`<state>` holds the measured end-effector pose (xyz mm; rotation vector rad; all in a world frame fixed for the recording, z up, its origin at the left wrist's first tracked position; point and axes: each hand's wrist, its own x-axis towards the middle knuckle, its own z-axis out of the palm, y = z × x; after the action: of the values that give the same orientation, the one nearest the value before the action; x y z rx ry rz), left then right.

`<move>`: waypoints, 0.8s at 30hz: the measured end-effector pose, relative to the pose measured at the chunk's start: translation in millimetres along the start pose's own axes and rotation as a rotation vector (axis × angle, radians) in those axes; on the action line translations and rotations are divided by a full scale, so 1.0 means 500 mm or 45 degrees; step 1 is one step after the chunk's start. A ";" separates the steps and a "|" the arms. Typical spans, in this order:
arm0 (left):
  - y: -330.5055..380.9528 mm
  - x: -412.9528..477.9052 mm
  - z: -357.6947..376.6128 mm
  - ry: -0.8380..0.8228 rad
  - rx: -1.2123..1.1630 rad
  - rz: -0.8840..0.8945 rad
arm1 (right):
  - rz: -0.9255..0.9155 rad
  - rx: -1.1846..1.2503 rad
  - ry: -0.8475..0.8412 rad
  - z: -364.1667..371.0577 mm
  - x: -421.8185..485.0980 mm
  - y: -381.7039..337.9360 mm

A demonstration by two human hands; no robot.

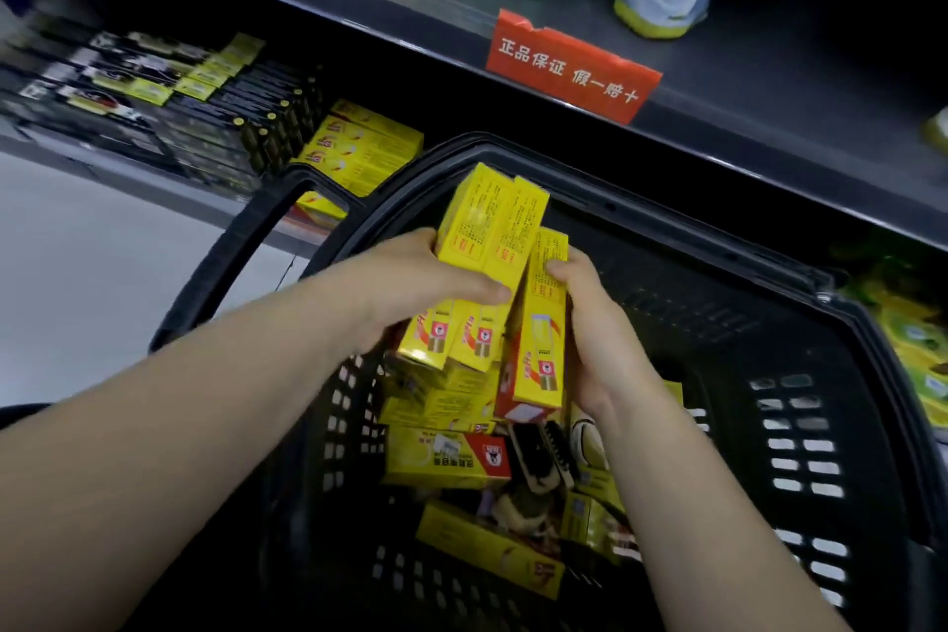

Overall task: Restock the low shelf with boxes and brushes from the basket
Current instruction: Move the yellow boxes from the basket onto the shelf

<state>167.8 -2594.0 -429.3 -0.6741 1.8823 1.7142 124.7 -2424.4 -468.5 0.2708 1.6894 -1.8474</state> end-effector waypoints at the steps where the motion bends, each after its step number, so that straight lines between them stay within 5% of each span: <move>1: 0.009 -0.014 -0.030 0.026 0.031 0.019 | -0.023 -0.051 -0.003 0.012 0.002 -0.012; 7: 0.047 -0.102 -0.211 0.172 0.057 0.185 | -0.216 -0.121 -0.069 0.112 0.019 -0.092; 13: -0.005 -0.110 -0.341 0.232 -0.075 -0.025 | -0.274 -0.333 -0.141 0.237 0.053 -0.134; 24: -0.156 -0.037 -0.418 0.373 -0.644 -0.036 | -0.418 -0.746 0.142 0.350 0.197 -0.152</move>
<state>225.4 -2808.4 -458.7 -1.1928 1.6022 2.1927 47.9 -2621.1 -429.5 -0.1596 2.3736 -1.4727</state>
